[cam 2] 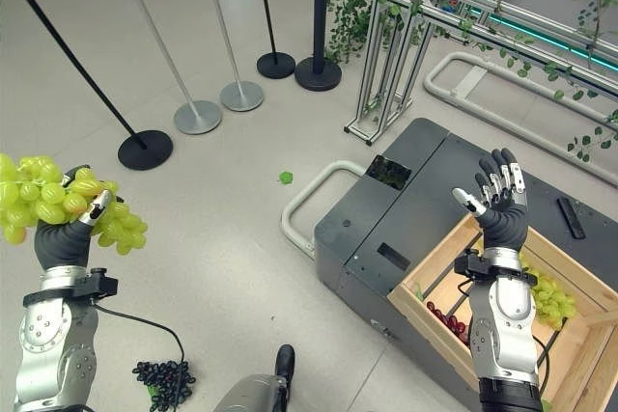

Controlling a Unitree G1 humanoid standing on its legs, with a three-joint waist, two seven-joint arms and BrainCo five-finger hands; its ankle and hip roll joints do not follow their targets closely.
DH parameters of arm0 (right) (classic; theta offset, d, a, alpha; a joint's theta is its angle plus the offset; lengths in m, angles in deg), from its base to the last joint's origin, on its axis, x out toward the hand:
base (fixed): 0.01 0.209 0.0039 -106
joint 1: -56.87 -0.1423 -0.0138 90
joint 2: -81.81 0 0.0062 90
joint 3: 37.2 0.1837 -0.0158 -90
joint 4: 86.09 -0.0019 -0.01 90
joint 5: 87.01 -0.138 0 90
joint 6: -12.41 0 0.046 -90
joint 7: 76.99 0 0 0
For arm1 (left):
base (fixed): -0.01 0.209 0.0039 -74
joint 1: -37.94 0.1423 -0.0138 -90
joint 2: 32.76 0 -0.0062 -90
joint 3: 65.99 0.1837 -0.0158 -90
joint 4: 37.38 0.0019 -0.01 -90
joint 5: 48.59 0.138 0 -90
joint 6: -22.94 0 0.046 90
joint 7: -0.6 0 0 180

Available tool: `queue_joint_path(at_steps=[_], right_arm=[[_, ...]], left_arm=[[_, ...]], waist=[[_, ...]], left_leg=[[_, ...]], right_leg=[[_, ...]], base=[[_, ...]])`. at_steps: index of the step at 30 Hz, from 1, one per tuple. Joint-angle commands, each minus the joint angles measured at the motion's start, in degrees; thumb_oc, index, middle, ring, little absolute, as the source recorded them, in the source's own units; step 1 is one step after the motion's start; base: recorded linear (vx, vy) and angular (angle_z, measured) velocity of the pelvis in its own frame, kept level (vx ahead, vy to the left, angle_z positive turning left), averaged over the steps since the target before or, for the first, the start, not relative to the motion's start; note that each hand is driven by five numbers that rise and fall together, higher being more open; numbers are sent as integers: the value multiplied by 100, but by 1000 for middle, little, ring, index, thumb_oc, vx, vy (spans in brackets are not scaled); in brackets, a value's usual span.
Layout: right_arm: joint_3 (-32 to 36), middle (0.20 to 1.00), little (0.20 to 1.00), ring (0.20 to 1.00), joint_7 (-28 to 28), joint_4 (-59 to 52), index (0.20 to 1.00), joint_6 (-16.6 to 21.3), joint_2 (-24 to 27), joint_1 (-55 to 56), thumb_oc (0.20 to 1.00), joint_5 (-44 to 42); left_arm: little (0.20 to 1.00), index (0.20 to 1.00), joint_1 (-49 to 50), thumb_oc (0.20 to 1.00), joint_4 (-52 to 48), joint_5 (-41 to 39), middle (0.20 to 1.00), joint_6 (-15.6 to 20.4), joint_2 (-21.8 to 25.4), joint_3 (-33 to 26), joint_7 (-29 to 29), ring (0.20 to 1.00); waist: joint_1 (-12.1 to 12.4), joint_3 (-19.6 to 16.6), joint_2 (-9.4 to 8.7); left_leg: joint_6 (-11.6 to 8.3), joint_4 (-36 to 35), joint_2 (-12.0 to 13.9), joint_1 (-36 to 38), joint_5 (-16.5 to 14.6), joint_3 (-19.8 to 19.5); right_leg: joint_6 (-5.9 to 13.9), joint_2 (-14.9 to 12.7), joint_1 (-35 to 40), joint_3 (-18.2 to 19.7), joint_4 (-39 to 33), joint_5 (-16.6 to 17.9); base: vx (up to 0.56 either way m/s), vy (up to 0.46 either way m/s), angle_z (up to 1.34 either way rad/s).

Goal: Pick up the fruits from the basket on one side to the basket on the other side

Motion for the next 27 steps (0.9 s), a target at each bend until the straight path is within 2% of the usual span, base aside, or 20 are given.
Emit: queue_joint_path(at_steps=[1, 3, 4, 7, 15, 16, 17, 18, 20, 21, 22, 23, 24, 25, 26, 27], right_arm=[[-166, 1000, 1000, 1000, -83, -158, 1000, 317, 197, -290, 1000, 94], [-193, 1000, 1000, 1000, -106, -154, 1000, 326, 194, -326, 1000, 125], [-243, 1000, 1000, 1000, -176, -138, 1000, 333, 161, -380, 1000, 160], [-361, 1000, 1000, 1000, -190, -210, 1000, 355, 139, -373, 1000, 217], [-502, 1000, 1000, 1000, -88, -302, 1000, 268, 77, -280, 1000, 174], [-502, 1000, 1000, 1000, -43, -359, 1000, 244, 85, -196, 1000, 130], [-464, 1000, 1000, 1000, -9, -399, 1000, 200, 88, -118, 1000, 103], [-417, 1000, 1000, 1000, 10, -424, 1000, 188, 85, -53, 1000, 70], [-348, 1000, 1000, 1000, 46, -489, 1000, 168, 73, 101, 1000, 62], [-323, 1000, 1000, 1000, 62, -519, 1000, 153, 89, 173, 1000, 88], [-306, 1000, 1000, 1000, 55, -531, 1000, 153, 106, 181, 1000, 109], [-330, 1000, 1000, 1000, 32, -518, 1000, 141, 106, 161, 1000, 113], [-306, 1000, 1000, 1000, 31, -524, 1000, 142, 103, 195, 1000, 99], [-303, 1000, 1000, 1000, 31, -528, 1000, 140, 103, 199, 1000, 98], [-260, 1000, 1000, 1000, 73, -543, 1000, 118, 84, 292, 1000, 85], [-254, 1000, 1000, 1000, 66, -543, 1000, 128, 85, 297, 1000, 65]], left_arm=[[200, 200, -66, 200, -644, 74, 200, 701, 222, -470, -61, 200], [200, 200, -58, 200, -668, 51, 200, 711, 232, -464, -66, 200], [200, 200, -72, 200, -667, 8, 200, 757, 252, -455, -109, 200], [200, 200, -176, 200, -556, 42, 200, 813, 388, -415, -253, 200], [200, 200, -329, 200, -551, 108, 200, 793, 389, -358, -383, 200], [200, 200, -360, 200, -595, 142, 200, 734, 350, -263, -345, 200], [200, 200, -349, 200, -640, 154, 200, 710, 320, -235, -304, 200], [200, 200, -346, 200, -679, 141, 200, 696, 294, -196, -262, 200], [200, 200, -348, 200, -695, 162, 200, 630, 258, -76, -165, 200], [200, 200, -368, 200, -688, 164, 200, 615, 248, -37, -125, 200], [200, 200, -404, 200, -633, 171, 200, 615, 250, 5, -103, 200], [200, 200, -435, 200, -632, 178, 200, 595, 287, 76, -89, 200], [200, 200, -474, 200, -636, 177, 200, 581, 319, 159, -56, 200], [200, 200, -478, 200, -631, 177, 200, 583, 319, 163, -55, 200], [200, 200, -527, 200, -556, 149, 200, 572, 314, 282, -7, 200], [200, 200, -556, 200, -536, 160, 200, 558, 327, 348, 14, 200]], waist=[[111, -426, 58], [149, -435, 61], [169, -472, 86], [127, -458, 160], [60, -332, 125], [-58, -241, 112], [-109, -250, 101], [-149, -219, 75], [-289, -177, 50], [-369, -136, 53], [-444, -113, 66], [-549, -85, 137], [-617, -84, 181], [-602, -90, 181], [-719, -115, 190], [-708, -163, 176]], left_leg=[[-181, 380, -63, 172, -971, 43], [-156, 404, -130, 176, -1024, 45], [-92, 389, -245, 219, -1095, 28], [-28, 368, -351, 311, -1124, -1], [-22, 235, -246, 468, -1135, 208], [25, 242, -186, 405, -981, 379], [-6, 249, -137, 451, -1091, 372], [37, 260, -119, 406, -976, 514], [45, 190, -85, 463, -943, 663], [45, 158, -81, 469, -907, 709], [46, 41, -64, 476, -837, 833], [21, -57, 47, 452, -747, 931], [27, -120, 131, 411, -635, 926], [24, -129, 135, 409, -629, 938], [47, -300, 189, 369, -440, 950], [46, -366, 247, 335, -347, 1071]], right_leg=[[235, -356, 10, -93, 131, 492], [301, -420, 49, -81, 143, 612], [387, -541, 87, -29, 219, 784], [368, -592, -29, 194, 523, 754], [348, -599, -134, 221, 472, 651], [295, -634, -278, 229, 458, 759], [331, -570, -294, 424, 441, 646], [248, -581, -345, 384, 387, 734], [265, -561, -420, 485, 242, 837], [305, -567, -482, 582, 183, 965], [399, -615, -578, 675, 61, 1238], [504, -744, -689, 724, -4, 1467], [487, -732, -754, 975, 20, 1478], [483, -730, -774, 991, 31, 1475], [411, -453, -809, 1341, 433, 1075], [372, -335, -721, 1266, 666, 824]], base=[[169, 233, 7], [140, 205, 10], [150, 221, 9], [138, 210, 19], [-11, 47, -16], [-102, -17, -42], [-187, -13, -53], [-61, -40, -49], [-115, -25, -64], [-148, -33, -66], [-218, -54, -50], [-249, -52, -66], [-175, -41, -64], [-188, 25, -94], [-183, 37, -78], [-255, 31, -62]])
